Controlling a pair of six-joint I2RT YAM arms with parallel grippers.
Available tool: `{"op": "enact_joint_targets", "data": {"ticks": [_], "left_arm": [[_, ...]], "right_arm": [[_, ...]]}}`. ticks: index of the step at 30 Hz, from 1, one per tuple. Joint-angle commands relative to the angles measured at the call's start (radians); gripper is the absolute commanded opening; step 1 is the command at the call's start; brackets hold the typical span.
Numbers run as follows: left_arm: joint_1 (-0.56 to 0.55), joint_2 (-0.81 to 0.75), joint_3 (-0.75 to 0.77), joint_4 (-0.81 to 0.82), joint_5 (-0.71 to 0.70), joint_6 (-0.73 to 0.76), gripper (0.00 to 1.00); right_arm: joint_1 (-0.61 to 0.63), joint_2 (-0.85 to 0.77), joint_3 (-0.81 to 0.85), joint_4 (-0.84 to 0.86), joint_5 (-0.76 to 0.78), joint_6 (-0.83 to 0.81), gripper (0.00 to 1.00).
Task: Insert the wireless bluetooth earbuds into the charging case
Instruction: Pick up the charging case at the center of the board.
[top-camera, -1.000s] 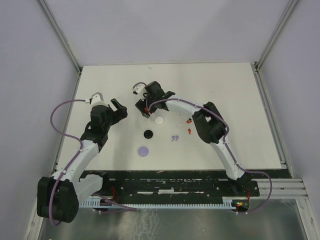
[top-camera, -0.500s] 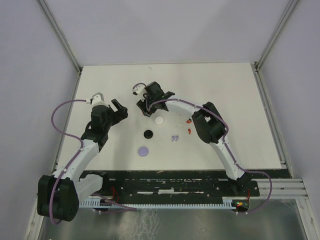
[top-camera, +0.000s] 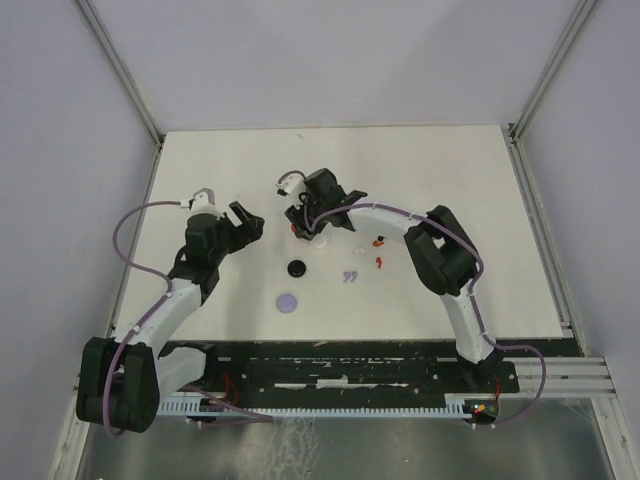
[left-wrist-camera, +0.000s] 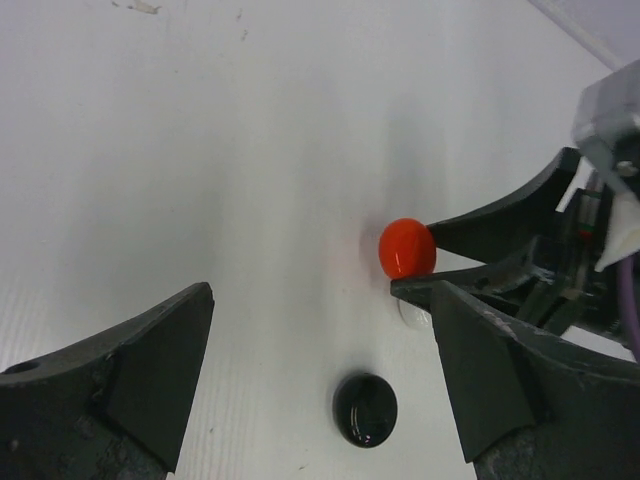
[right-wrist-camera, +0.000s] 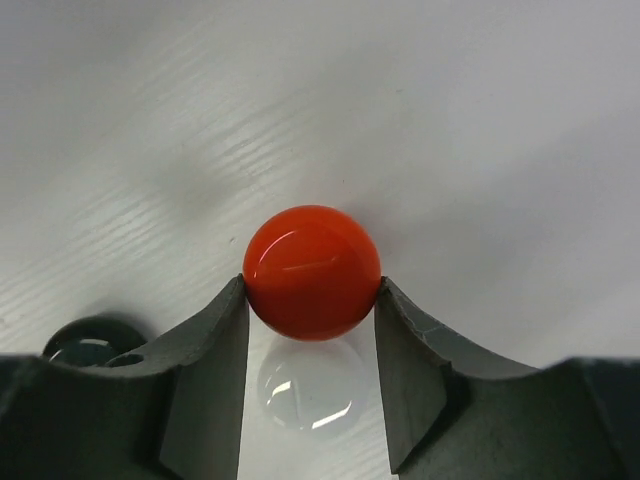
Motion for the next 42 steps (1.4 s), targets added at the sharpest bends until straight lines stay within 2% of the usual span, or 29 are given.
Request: {"op": "enact_joint_targets", "data": {"ticks": [1, 10, 20, 42], "left_arm": [[0.006, 0.02, -0.035, 0.19, 0.127, -0.064, 0.95], [0.007, 0.139, -0.128, 0.532, 0.38, -0.209, 0.89], [0.006, 0.291, -0.15, 0.883, 0.565, -0.372, 0.85], [-0.022, 0.442, -0.13, 1.013, 0.642, -0.473, 0.68]], "right_arm": [[-0.013, -0.226, -0.092, 0.094, -0.057, 0.029, 0.26], [-0.012, -0.419, -0.257, 0.068, -0.053, 0.061, 0.26], [0.004, -0.452, -0.28, 0.029, -0.052, 0.057, 0.26], [0.055, -0.469, -0.264, 0.022, -0.042, 0.039, 0.25]]}}
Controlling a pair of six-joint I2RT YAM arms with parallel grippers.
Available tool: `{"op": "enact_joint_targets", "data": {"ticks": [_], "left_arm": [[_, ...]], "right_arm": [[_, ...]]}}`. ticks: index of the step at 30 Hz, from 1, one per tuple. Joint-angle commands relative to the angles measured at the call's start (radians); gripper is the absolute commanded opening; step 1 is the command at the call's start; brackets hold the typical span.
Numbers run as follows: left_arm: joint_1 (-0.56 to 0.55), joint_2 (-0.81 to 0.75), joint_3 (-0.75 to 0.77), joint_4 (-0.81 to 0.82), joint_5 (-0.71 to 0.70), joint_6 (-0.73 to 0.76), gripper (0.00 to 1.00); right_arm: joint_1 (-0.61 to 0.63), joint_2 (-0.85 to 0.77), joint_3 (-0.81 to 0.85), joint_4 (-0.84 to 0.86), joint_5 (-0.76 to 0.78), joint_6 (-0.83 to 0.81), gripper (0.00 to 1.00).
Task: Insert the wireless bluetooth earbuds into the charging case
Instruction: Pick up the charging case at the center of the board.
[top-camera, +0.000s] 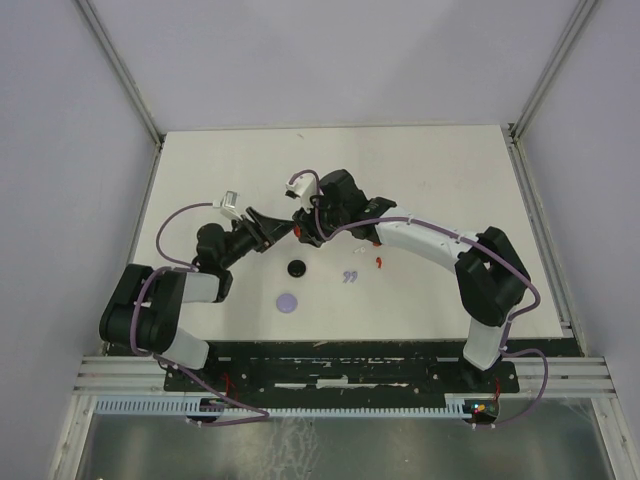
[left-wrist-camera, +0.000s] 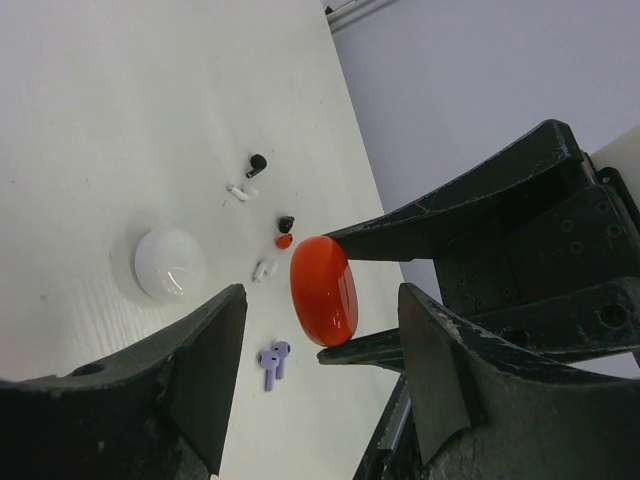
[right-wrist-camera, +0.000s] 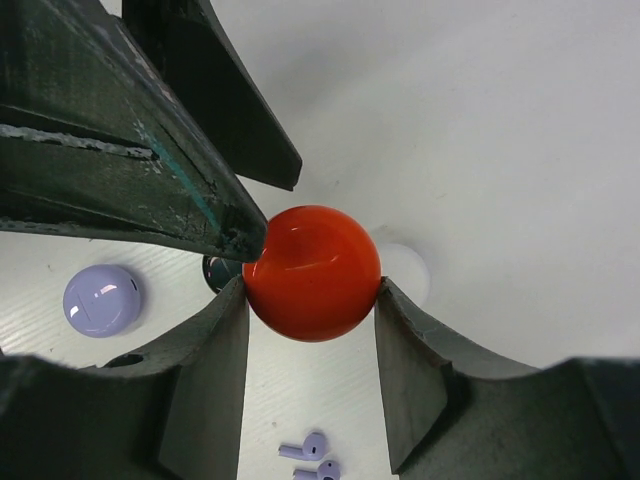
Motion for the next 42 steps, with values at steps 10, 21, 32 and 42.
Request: {"op": "enact_joint_targets", "data": {"ticks": [10, 21, 32, 42], "left_arm": [[-0.013, 0.039, 0.025, 0.102, 0.049, -0.055, 0.62], [-0.034, 0.067, 0.034, 0.13, 0.051, -0.068, 0.56], [-0.037, 0.07, 0.034, 0.136, 0.045, -0.073, 0.43], [-0.037, 0.069, 0.028, 0.147, 0.042, -0.079, 0.32]], "right_arm": [[0.014, -0.058, 0.031, 0.017, -0.003, -0.016, 0.25], [0.02, -0.055, 0.038, 0.012, -0.005, -0.022, 0.24], [0.023, -0.059, 0.038, 0.011, -0.006, -0.028, 0.24], [0.024, -0.062, 0.037, 0.011, -0.008, -0.029, 0.24]]}}
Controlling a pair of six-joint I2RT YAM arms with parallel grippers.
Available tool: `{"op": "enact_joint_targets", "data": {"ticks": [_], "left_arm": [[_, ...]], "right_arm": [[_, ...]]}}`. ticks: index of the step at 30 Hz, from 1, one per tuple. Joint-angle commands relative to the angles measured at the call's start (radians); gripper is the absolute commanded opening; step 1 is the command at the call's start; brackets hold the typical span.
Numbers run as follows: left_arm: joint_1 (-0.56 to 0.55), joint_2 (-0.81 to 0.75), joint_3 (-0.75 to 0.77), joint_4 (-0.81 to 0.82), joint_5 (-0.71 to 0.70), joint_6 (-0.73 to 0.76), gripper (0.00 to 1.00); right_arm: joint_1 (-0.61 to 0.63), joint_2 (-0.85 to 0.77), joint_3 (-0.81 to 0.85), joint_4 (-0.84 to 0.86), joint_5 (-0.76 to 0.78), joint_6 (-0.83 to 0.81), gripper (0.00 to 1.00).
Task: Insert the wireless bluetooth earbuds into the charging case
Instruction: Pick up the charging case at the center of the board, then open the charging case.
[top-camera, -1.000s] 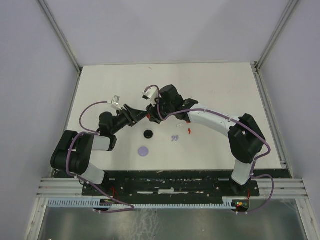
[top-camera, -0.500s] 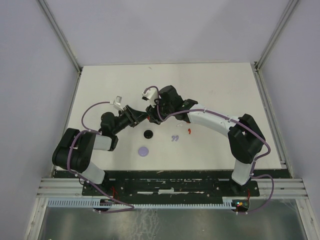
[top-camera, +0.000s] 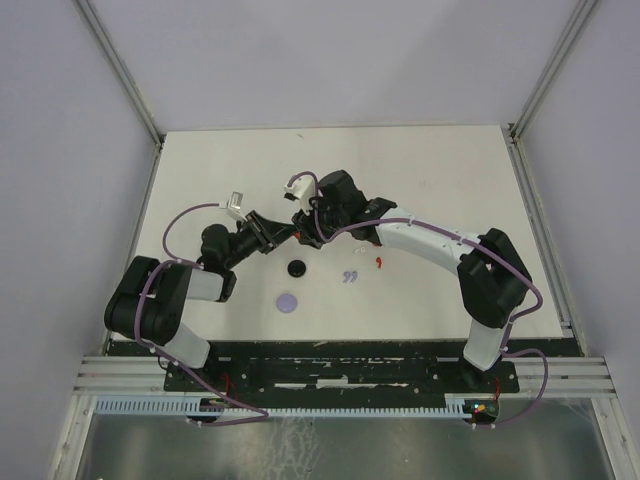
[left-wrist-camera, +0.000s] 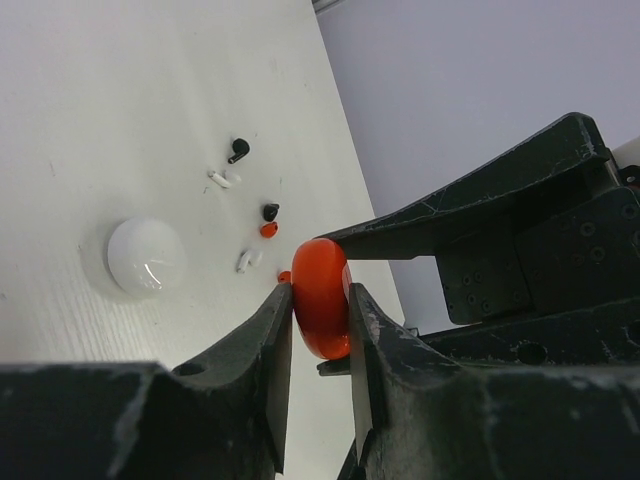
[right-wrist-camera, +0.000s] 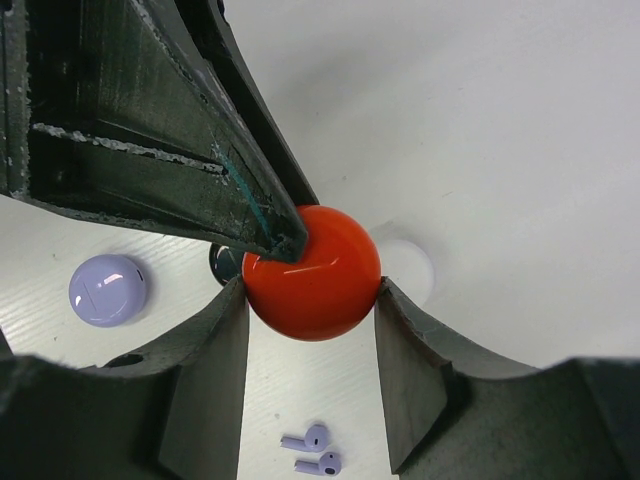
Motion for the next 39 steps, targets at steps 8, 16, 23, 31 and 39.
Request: {"op": "enact_joint_targets", "data": {"ticks": [8, 16, 23, 31, 39], "left_arm": [[-0.004, 0.005, 0.028, 0.08, 0.02, -0.048, 0.03], [-0.004, 0.012, 0.026, 0.079, 0.012, -0.043, 0.03], [-0.003, 0.035, 0.035, 0.083, 0.006, -0.046, 0.03], [-0.004, 0.043, 0.042, 0.12, 0.019, -0.076, 0.03], [-0.005, 0.025, 0.036, 0.129, 0.022, -0.091, 0.03]], "right_arm": [[0.01, -0.05, 0.04, 0.029, -0.001, -0.006, 0.44], [0.01, -0.078, 0.034, 0.034, 0.039, 0.009, 0.82], [0.007, -0.173, -0.028, 0.065, 0.228, 0.099, 0.97], [0.005, -0.166, -0.041, 0.023, 0.435, 0.232, 1.0], [0.001, -0.126, -0.04, 0.034, 0.457, 0.277, 1.0]]}}
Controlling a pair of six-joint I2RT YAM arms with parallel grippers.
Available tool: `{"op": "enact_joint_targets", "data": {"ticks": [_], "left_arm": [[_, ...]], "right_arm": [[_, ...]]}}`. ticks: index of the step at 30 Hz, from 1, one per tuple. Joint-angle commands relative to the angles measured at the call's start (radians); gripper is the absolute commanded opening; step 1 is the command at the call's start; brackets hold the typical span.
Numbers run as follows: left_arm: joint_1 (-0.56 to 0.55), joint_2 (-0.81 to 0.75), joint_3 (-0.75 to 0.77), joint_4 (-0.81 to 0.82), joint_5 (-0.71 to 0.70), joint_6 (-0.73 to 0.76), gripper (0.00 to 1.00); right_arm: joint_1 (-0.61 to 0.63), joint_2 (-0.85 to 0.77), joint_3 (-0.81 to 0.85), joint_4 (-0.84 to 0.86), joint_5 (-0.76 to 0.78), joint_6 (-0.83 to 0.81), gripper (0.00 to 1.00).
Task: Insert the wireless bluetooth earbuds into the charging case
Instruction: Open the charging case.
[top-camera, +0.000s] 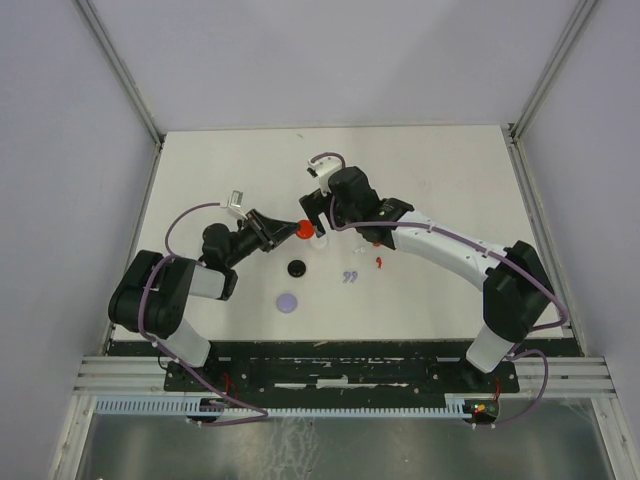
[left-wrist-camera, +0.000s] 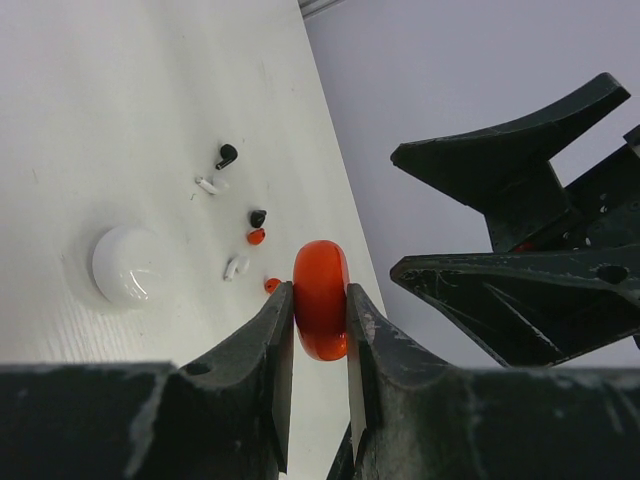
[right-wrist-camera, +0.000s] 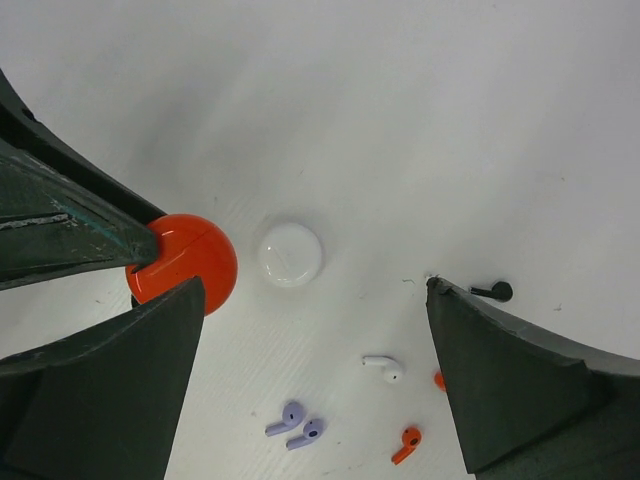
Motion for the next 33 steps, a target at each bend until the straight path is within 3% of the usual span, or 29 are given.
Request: {"op": "enact_joint_targets", "data": {"ticks": [1, 33], "left_arm": [[-0.006, -0.023, 0.02, 0.07, 0.018, -0.037, 0.03], [-0.031, -0.05, 0.037, 0.084, 0.021, -0.079, 0.03]], "right_arm": [[-0.006, 0.013, 0.002, 0.034, 0.039, 0.044, 1.0], [-0.01, 0.025, -0.063, 0.077, 0.01, 0.074, 0.99]]}}
